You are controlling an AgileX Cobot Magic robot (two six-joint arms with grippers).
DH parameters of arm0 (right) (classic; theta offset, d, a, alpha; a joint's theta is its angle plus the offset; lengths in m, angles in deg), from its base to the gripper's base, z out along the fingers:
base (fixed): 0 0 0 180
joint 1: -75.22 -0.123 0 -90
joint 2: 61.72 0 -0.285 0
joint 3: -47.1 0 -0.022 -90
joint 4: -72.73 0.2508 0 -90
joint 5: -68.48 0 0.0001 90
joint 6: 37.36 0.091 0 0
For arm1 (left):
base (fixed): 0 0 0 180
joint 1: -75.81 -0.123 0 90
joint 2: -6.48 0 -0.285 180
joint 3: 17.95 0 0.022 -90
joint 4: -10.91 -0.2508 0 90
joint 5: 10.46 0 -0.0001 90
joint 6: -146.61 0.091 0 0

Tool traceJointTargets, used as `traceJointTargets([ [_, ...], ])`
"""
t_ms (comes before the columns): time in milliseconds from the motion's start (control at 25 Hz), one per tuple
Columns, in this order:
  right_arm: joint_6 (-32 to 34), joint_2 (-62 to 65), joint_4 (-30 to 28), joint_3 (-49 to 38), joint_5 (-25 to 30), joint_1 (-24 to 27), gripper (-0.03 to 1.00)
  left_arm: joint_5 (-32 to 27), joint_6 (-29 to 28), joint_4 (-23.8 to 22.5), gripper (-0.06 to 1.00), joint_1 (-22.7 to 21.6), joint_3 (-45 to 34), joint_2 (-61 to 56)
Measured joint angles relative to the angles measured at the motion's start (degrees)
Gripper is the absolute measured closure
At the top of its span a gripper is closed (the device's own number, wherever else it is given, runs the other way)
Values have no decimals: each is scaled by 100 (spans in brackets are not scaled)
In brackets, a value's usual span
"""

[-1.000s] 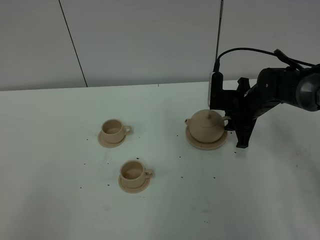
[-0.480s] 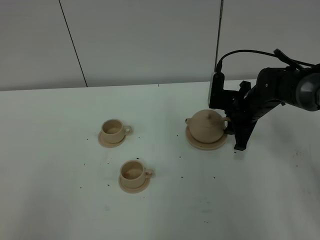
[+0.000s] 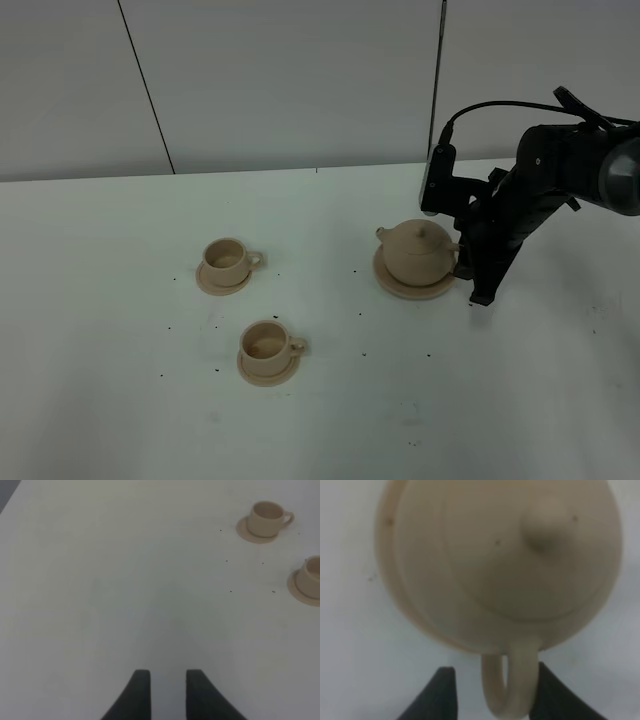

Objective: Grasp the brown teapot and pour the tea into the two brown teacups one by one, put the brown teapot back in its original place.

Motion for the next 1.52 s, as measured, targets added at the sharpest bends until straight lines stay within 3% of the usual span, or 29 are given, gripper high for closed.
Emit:
traceJointTargets([
  [280,429,0,130,0,264,0,64,0,0,0,70,0,0,0],
  [640,891,0,148,0,161,0,64,0,5,0,70,0,0,0],
  [1520,930,0,74,0,-96,0,65,0,5,0,70,0,0,0],
])
